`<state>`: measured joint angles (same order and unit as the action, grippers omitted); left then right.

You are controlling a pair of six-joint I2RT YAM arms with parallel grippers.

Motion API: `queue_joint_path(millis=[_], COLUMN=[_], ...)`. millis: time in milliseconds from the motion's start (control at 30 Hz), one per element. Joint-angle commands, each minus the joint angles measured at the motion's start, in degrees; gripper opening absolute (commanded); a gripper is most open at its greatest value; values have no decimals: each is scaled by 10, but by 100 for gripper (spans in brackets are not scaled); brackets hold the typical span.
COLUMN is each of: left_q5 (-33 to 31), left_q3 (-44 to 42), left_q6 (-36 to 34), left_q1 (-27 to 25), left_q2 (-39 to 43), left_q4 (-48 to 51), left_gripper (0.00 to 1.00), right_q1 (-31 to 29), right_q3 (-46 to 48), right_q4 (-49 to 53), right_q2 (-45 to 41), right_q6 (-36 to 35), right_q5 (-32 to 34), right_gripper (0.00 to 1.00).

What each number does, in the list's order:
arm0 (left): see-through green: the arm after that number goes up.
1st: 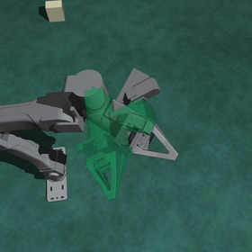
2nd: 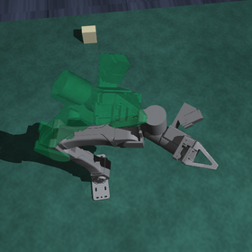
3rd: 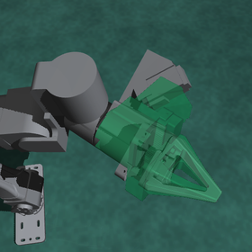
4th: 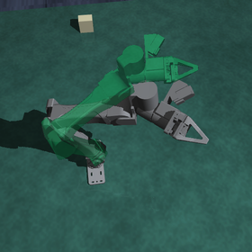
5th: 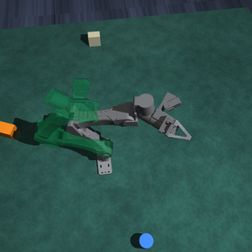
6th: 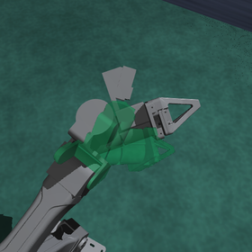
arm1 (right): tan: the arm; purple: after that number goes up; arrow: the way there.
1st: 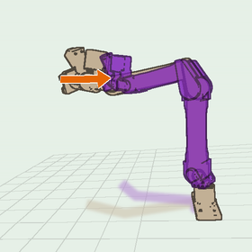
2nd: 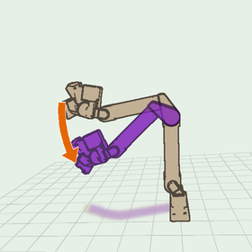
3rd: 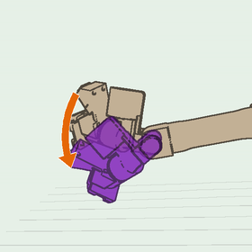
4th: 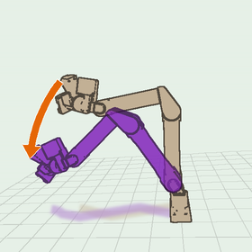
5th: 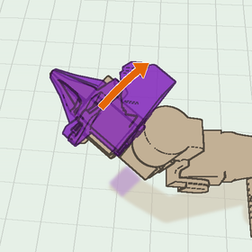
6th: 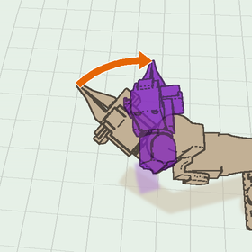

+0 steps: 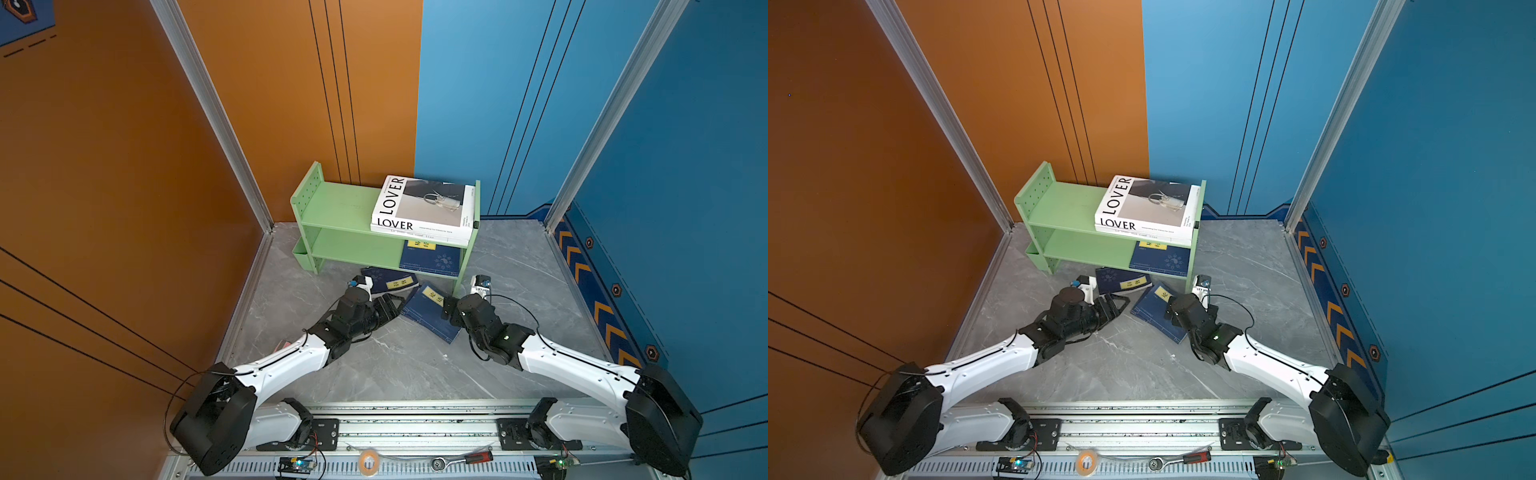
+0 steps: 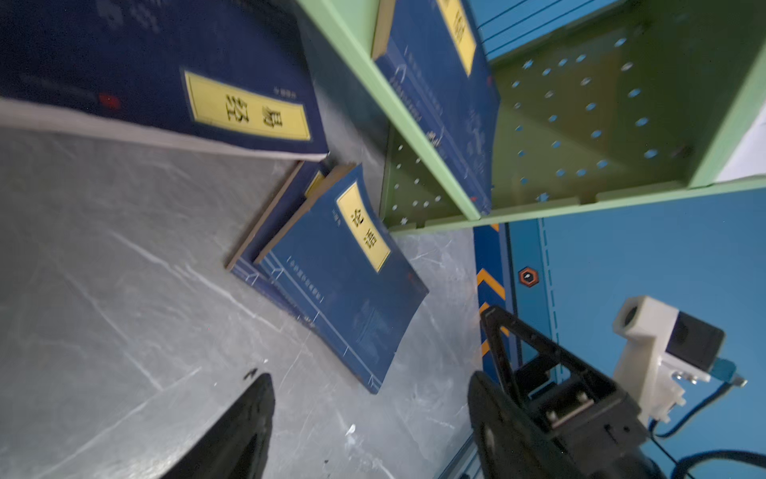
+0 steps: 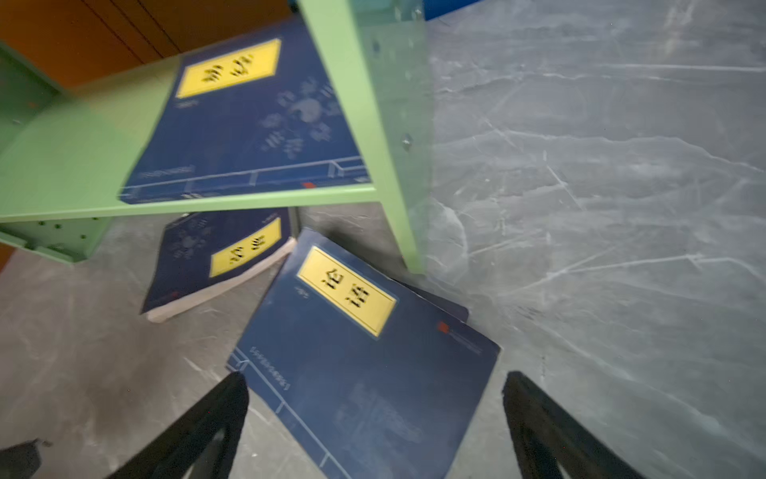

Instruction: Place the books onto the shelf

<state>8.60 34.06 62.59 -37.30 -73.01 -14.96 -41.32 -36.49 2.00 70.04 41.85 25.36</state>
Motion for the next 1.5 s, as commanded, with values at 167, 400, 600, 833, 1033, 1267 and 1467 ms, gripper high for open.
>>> queue_joint_path(millis=[167, 400, 600, 833, 1033, 1267, 1467], left_q5=[-66, -72, -79, -66, -43, -43, -49], left_q3=[-6, 13, 30, 52, 52, 19, -19], left_q6=[84, 135, 156, 169, 181, 157, 126], left_q1=[-66, -94, -102, -101, -86, -75, -66], left_q2=[-107, -193, -245, -286, -303, -262, -211], left_q4=[-49, -108, -143, -152, -195, -201, -201], left_gripper=[73, 70, 68, 67, 64, 56, 30], right_q1=[88, 126, 133, 106, 55, -51, -71], right_q3=[9, -1, -31, -53, -23, -9, -9], right_q4=[-33, -90, -108, -82, -88, -62, -64], right_q2=[56, 133, 198, 217, 190, 159, 161], right_q6=[-25, -48, -67, -88, -49, 12, 43], right_q5=[-113, -161, -197, -207, -194, -138, -118], right_gripper=[94, 91, 88, 82, 81, 80, 80])
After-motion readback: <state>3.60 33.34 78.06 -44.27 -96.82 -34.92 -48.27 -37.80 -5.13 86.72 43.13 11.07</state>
